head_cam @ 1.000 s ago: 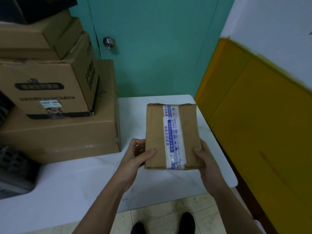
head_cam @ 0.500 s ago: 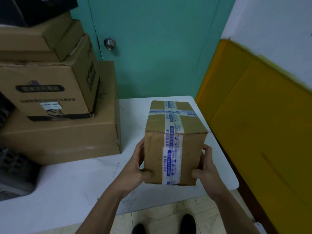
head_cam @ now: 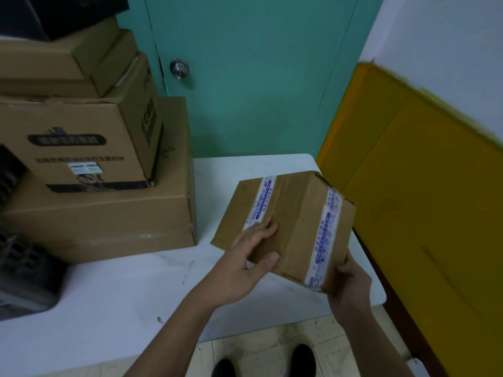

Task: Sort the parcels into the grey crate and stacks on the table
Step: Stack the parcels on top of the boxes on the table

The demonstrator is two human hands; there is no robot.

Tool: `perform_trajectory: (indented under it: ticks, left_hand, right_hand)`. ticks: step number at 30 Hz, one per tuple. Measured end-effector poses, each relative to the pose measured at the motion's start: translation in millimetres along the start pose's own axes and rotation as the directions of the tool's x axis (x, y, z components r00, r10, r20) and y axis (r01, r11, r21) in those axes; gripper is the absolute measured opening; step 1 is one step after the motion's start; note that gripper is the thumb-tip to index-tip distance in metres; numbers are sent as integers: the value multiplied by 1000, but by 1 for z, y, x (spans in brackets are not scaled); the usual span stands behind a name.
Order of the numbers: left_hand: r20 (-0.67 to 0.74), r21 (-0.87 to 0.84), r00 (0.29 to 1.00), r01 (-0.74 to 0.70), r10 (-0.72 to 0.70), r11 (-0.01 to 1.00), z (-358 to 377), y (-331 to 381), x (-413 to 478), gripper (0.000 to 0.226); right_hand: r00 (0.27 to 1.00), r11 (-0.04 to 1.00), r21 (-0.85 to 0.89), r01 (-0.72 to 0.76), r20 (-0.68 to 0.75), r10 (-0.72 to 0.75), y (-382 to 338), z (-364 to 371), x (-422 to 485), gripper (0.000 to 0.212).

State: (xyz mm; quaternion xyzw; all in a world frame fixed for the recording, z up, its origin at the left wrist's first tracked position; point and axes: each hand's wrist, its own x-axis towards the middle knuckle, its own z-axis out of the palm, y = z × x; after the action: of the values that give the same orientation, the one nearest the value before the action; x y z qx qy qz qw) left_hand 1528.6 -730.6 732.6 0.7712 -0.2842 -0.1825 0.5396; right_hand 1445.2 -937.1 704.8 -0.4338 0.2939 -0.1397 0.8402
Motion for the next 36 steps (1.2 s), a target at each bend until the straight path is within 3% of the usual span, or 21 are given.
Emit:
perform_trajectory:
  ticks: [4, 7, 11, 14, 17, 21, 25, 27, 28, 31, 32, 34, 36]
  left_hand:
    - [-30, -1, 999, 22, -22, 1000, 5, -2, 1, 56]
    - [-84, -127, 991, 95, -106, 987, 2, 0, 2, 71]
    - [-108, -375, 951, 232, -290, 898, 2, -1, 4, 59]
    - [-46, -541, 912, 319, -407, 778, 10, -13, 1, 55]
    - [-33, -533, 878, 388, -477, 751, 14, -22, -3, 55]
    - [-221, -427, 835, 381, -503, 820, 8, -31, -1, 45]
    - [-291, -313, 839, 370, -459, 875, -2, -23, 5, 59]
    - [-261, -287, 857, 370, -444, 884, -3, -21, 5, 78]
    - [-257, -277, 861, 370, -439, 887, -4, -24, 4, 90]
    - [-256, -322, 829, 412, -497, 852, -7, -36, 2, 117]
    - [-254, -357, 814, 423, -523, 833, -8, -38, 1, 120]
    - [-238, -414, 794, 438, -560, 798, -7, -40, -2, 117]
    - [-216, -442, 779, 460, -589, 770, -5, -41, -5, 117]
  right_hand:
    - [1000, 998, -57, 17, -5, -18, -7, 1, -4, 43]
    - [978, 946, -248, 207, 49, -201, -15, 7, -7, 35]
    - [857, 681, -524, 512, 267, -440, -31, 16, -11, 60]
    - [799, 485, -647, 588, 372, -472, -33, 18, -8, 71]
    - [815, 418, -709, 568, 412, -408, -28, 20, -5, 69]
    - [856, 399, -760, 514, 424, -295, -19, 25, -1, 58]
    - [840, 266, -798, 541, 496, -220, -3, 40, 4, 70]
    - [798, 171, -782, 600, 568, -202, 7, 41, 7, 69]
    - [785, 174, -767, 618, 591, -184, 13, 39, 8, 65]
    - [864, 408, -765, 498, 480, -154, 12, 39, 7, 43]
    - [905, 417, -803, 426, 376, -201, 10, 37, 9, 43]
    - [944, 269, -944, 193, 103, -314, 3, 27, 18, 67]
    - [963, 259, -964, -60, -124, -241, -1, 16, 29, 108]
